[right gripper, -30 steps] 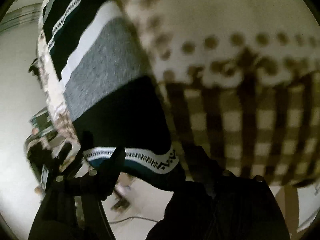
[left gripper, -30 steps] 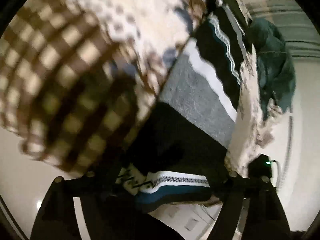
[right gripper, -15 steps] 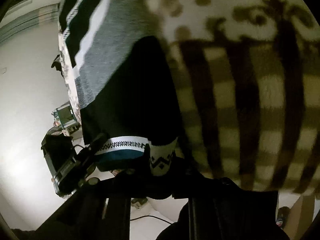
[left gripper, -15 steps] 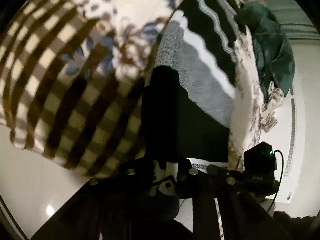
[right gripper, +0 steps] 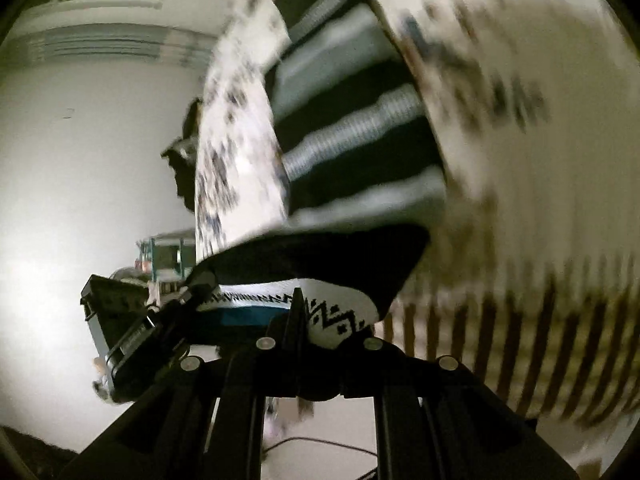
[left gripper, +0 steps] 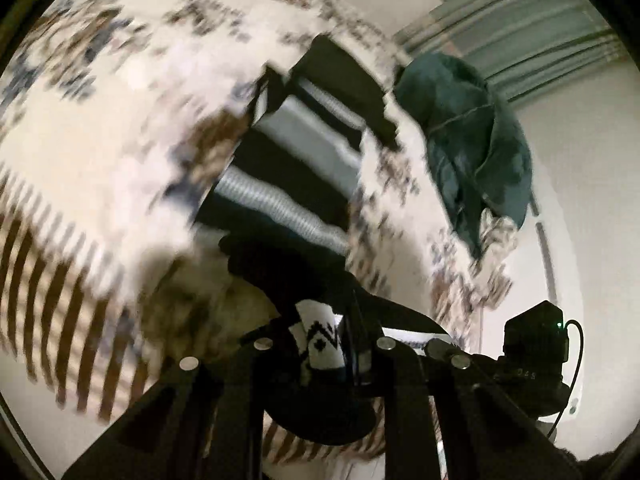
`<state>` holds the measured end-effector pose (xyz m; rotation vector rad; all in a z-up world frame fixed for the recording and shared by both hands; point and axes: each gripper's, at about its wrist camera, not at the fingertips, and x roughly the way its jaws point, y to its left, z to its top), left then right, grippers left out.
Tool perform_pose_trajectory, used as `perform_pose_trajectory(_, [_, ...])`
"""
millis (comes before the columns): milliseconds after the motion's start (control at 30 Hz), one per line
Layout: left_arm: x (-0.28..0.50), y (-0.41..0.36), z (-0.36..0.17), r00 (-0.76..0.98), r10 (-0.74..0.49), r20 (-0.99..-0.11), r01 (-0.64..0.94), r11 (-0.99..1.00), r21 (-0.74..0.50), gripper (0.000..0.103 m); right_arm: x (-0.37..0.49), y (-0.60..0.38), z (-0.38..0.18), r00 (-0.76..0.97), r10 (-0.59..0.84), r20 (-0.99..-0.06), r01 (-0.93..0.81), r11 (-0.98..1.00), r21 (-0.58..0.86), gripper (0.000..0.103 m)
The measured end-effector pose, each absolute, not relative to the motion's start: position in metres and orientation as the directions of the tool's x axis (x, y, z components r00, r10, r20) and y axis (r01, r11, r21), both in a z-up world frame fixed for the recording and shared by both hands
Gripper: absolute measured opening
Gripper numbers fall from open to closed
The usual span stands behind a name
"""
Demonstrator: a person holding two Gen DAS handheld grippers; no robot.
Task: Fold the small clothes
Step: 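Fold the hem edge over toward the collar with both grippers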
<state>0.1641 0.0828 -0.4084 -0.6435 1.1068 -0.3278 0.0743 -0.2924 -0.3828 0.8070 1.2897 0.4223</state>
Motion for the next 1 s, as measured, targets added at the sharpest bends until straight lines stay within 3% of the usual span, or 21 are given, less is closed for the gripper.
perform_pose_trajectory(267, [0.32,0.086,-0.409,0.446,-0.579,-0.683,-0.081,0.733,-0.675,0.014,0.229,-0.294,-0.362,0.375,0.59,-0.715,0.11,0.738,0.666,0.012])
perform_pose_trajectory(567, [0.483,0.095,-0.47,0.359,-0.615,-0.702,-0.151,0.704,-0.694,0.018,0.403,-0.293,-0.414,0.361,0.531,-0.767,0.212,0.754,0.622,0.012])
perform_pose_trajectory(600, [0.502,0.1,-0.483,0.344,-0.634,-0.693,-0.186,0.677,-0.712,0.027,0.422,-0.294,-0.423,0.356,0.533,-0.768,0.24,0.742,0.626,0.013])
perform_pose_trajectory(633, [0.516,0.105,-0.493,0.333,-0.654,-0.679,-0.218,0.647,-0.731,0.047,0.436,-0.295,-0.431,0.359,0.543,-0.759,0.261,0.722,0.641,0.014])
perform_pose_trajectory(700, [0.53,0.115,-0.502,0.348,-0.688,-0.637,-0.25,0.587,-0.77,0.066,0.465,-0.298,-0.45,0.331,0.585,-0.74,0.313,0.672,0.671,0.022])
perform_pose_trajectory(733, [0.536,0.125,-0.501,0.384,-0.692,-0.611,-0.256,0.556,-0.791,0.066,0.474,-0.298,-0.456,0.312,0.596,-0.74,0.327,0.664,0.672,0.026])
perform_pose_trajectory(800, [0.538,0.137,-0.496,0.415,-0.684,-0.6,-0.247,0.549,-0.798,0.067,0.485,-0.298,-0.459,0.296,0.594,-0.748,0.323,0.674,0.664,0.052])
perform_pose_trajectory(900, [0.538,0.134,-0.484,0.397,-0.623,-0.674,-0.165,0.674,-0.72,0.068,0.481,-0.305,-0.45,0.337,0.568,-0.751,0.288,0.697,0.657,0.07])
perform_pose_trajectory(1000, [0.545,0.11,-0.49,0.301,-0.558,-0.773,-0.049,0.8,-0.597,0.068,0.472,-0.315,-0.443,0.377,0.557,-0.74,0.267,0.7,0.663,0.073])
